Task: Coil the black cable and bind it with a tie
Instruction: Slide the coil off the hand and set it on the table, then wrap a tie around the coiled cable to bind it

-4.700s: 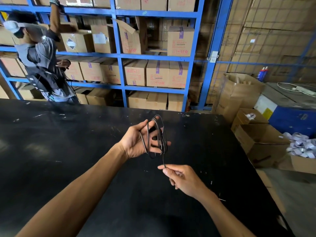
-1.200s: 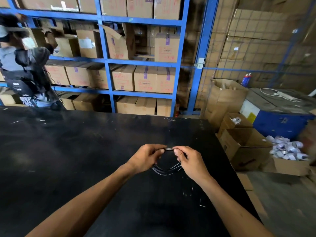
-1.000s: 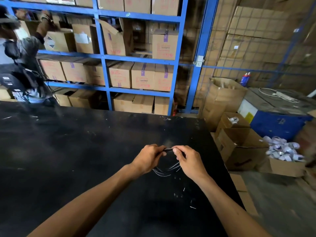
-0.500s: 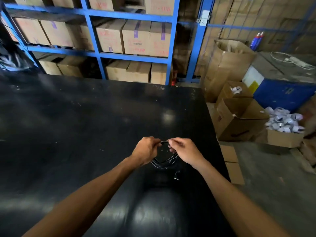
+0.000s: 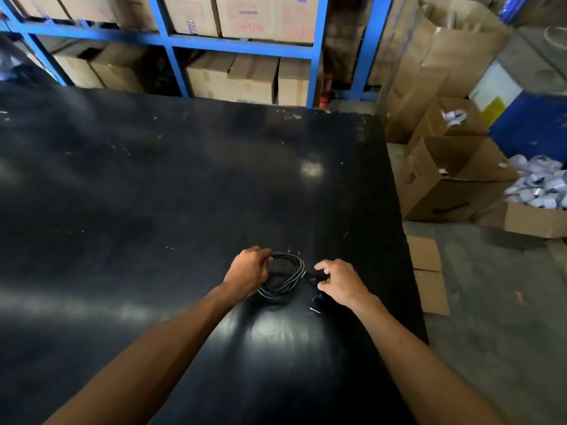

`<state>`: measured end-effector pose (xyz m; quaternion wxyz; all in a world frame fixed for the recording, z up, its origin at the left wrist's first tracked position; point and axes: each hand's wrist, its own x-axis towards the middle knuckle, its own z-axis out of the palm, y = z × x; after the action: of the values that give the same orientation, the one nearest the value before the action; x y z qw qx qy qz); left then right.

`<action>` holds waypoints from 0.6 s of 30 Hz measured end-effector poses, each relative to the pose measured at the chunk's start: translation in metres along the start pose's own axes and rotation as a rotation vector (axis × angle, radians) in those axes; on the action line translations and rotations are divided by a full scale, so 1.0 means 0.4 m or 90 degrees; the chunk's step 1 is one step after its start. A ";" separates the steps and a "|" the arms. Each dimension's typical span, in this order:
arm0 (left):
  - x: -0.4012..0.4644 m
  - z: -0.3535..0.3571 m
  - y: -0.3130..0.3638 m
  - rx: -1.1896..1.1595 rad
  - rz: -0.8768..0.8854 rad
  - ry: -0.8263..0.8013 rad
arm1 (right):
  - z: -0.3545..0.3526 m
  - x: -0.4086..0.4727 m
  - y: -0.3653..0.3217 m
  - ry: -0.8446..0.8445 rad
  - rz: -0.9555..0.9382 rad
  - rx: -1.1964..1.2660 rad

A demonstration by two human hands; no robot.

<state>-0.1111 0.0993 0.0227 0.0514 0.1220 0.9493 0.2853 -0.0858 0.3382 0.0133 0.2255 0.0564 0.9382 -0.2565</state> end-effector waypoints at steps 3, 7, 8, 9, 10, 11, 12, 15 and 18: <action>0.017 0.016 -0.019 0.001 -0.014 -0.009 | 0.033 0.039 0.026 -0.011 -0.021 -0.015; 0.031 0.026 -0.033 -0.011 -0.024 -0.021 | 0.038 0.058 0.032 0.016 -0.057 -0.002; 0.034 0.029 -0.032 -0.014 -0.024 -0.021 | 0.032 0.056 0.029 0.030 -0.064 0.015; 0.036 0.030 -0.031 -0.016 -0.023 -0.021 | 0.021 0.051 0.025 0.043 -0.067 0.054; 0.038 0.030 -0.027 -0.017 -0.020 -0.023 | 0.005 0.042 0.017 0.052 -0.065 0.119; 0.039 0.030 -0.022 -0.019 -0.018 -0.022 | -0.013 0.032 0.007 0.060 -0.064 0.195; 0.040 0.027 -0.016 -0.022 -0.015 -0.020 | -0.034 0.019 -0.006 0.071 -0.064 0.268; 0.043 0.014 0.013 -0.032 -0.008 -0.002 | -0.092 -0.027 -0.054 0.101 -0.108 0.412; 0.041 -0.008 0.060 -0.048 0.009 0.033 | -0.112 -0.069 -0.101 0.082 -0.160 0.446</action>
<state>-0.1226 0.1215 0.0383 0.0290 0.1188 0.9381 0.3240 -0.0876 0.3263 0.0786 0.1000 0.0306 0.8053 -0.5835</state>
